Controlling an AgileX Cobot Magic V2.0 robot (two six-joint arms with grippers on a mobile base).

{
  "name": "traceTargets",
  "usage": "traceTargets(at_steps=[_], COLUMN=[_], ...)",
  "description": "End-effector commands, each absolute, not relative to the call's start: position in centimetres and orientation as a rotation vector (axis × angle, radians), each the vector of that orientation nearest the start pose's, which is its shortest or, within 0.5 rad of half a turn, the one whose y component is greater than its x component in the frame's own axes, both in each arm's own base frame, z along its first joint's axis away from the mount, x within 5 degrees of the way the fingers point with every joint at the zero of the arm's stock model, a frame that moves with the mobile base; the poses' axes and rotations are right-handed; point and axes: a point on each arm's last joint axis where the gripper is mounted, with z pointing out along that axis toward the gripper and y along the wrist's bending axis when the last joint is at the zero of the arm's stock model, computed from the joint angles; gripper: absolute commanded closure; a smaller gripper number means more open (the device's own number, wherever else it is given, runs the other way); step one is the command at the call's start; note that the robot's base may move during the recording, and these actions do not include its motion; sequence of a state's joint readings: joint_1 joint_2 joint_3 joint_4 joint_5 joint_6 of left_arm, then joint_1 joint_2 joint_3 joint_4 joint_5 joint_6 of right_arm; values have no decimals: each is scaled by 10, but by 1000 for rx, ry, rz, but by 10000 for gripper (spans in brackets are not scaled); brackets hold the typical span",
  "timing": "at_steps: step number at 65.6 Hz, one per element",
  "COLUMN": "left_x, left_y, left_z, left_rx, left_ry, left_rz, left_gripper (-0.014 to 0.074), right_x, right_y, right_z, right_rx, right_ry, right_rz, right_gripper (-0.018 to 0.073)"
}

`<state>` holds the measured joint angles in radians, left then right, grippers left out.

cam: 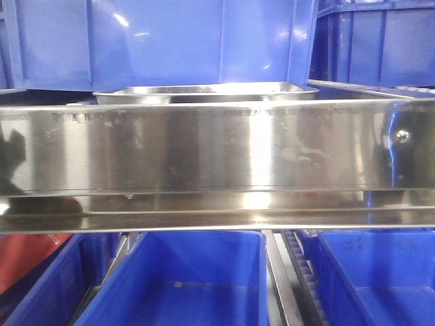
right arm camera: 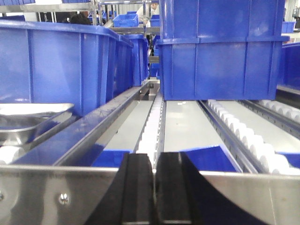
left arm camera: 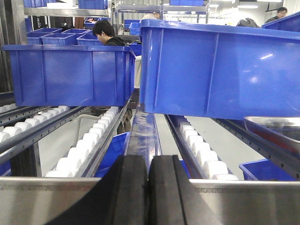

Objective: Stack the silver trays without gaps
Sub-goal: 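Reach both grippers toward the silver tray on the upper shelf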

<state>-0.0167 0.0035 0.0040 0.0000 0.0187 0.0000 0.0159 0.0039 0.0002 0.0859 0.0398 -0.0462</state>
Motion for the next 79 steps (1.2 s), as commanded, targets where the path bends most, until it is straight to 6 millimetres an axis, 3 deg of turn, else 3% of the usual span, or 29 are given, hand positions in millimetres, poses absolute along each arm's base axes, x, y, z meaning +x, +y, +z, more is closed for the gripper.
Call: traceTargets(at_steps=[1, 14, 28, 42, 51, 61, 79], left_x=[56, 56, 56, 45, 39, 45, 69], left_y=[-1, -1, -1, -1, 0, 0, -1], left_z=[214, 215, 217, 261, 286, 305, 345], left_rx=[11, 11, 11, 10, 17, 18, 19], left_ry=[1473, 1464, 1453, 1341, 1359, 1452, 1649], left_rz=[-12, -12, -12, -13, -1, -1, 4], left_gripper=[592, 592, 592, 592, 592, 592, 592], right_x=[56, 53, 52, 43, 33, 35, 58], right_y=[0, -1, -1, 1, 2, 2, 4], right_z=[216, 229, 233, 265, 290, 315, 353], right_rx=[18, 27, 29, 10, 1, -2, -15], right_ry=[1458, 1304, 1271, 1381, 1386, 1404, 1599], right_rz=[33, 25, 23, 40, 46, 47, 55], right_gripper=[582, 582, 582, 582, 582, 582, 582])
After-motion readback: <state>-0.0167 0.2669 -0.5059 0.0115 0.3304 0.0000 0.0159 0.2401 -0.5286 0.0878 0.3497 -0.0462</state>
